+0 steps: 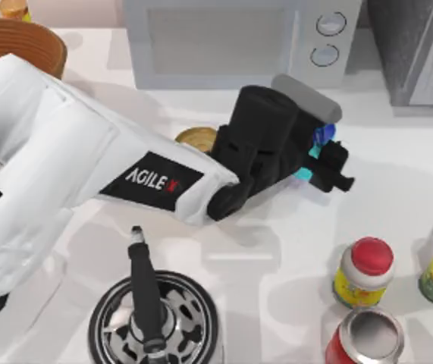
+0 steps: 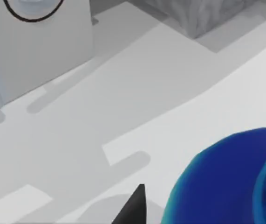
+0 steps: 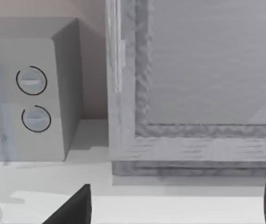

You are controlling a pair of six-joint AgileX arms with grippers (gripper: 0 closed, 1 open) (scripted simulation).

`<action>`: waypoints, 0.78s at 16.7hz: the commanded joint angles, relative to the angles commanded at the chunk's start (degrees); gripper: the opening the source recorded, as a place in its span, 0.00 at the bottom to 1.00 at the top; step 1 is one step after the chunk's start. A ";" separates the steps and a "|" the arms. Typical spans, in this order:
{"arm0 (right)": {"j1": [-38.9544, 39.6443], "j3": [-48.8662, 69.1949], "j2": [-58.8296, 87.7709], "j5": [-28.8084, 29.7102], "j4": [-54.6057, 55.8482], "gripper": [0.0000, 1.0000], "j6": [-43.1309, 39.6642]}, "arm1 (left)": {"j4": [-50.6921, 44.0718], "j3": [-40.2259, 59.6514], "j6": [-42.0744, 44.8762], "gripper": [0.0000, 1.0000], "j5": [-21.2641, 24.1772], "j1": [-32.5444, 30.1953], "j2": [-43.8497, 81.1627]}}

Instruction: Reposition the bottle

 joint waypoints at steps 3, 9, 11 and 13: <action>0.00 0.00 0.00 0.00 0.00 1.00 0.00 | 3.28 -5.13 -2.75 0.00 -4.42 3.74 -7.93; 0.00 0.00 0.00 0.00 0.00 1.00 0.00 | 6.34 -25.09 -8.10 0.00 -13.38 14.89 -27.46; 0.00 0.00 0.00 0.00 0.00 1.00 0.00 | 5.20 -32.43 -9.30 0.00 -15.03 18.00 -32.20; 0.00 0.00 0.00 0.00 0.00 1.00 0.00 | 3.45 -38.46 -10.21 0.00 -15.88 20.29 -35.44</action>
